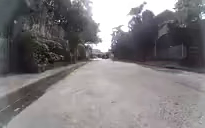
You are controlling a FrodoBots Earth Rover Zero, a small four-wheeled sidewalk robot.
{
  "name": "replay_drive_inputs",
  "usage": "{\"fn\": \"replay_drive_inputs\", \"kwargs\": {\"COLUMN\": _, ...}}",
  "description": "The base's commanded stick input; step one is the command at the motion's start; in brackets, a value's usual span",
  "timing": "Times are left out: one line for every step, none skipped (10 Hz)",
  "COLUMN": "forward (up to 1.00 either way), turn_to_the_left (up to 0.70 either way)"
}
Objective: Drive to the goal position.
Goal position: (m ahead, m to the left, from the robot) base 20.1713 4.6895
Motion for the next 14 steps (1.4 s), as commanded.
{"fn": "replay_drive_inputs", "kwargs": {"forward": 1.00, "turn_to_the_left": 0.01}}
{"fn": "replay_drive_inputs", "kwargs": {"forward": 1.00, "turn_to_the_left": 0.05}}
{"fn": "replay_drive_inputs", "kwargs": {"forward": 1.00, "turn_to_the_left": 0.04}}
{"fn": "replay_drive_inputs", "kwargs": {"forward": 1.00, "turn_to_the_left": 0.02}}
{"fn": "replay_drive_inputs", "kwargs": {"forward": 1.00, "turn_to_the_left": 0.07}}
{"fn": "replay_drive_inputs", "kwargs": {"forward": 1.00, "turn_to_the_left": 0.05}}
{"fn": "replay_drive_inputs", "kwargs": {"forward": 1.00, "turn_to_the_left": 0.04}}
{"fn": "replay_drive_inputs", "kwargs": {"forward": 1.00, "turn_to_the_left": 0.03}}
{"fn": "replay_drive_inputs", "kwargs": {"forward": 1.00, "turn_to_the_left": 0.00}}
{"fn": "replay_drive_inputs", "kwargs": {"forward": 1.00, "turn_to_the_left": 0.00}}
{"fn": "replay_drive_inputs", "kwargs": {"forward": 1.00, "turn_to_the_left": 0.01}}
{"fn": "replay_drive_inputs", "kwargs": {"forward": 1.00, "turn_to_the_left": 0.03}}
{"fn": "replay_drive_inputs", "kwargs": {"forward": 1.00, "turn_to_the_left": 0.04}}
{"fn": "replay_drive_inputs", "kwargs": {"forward": 1.00, "turn_to_the_left": 0.04}}
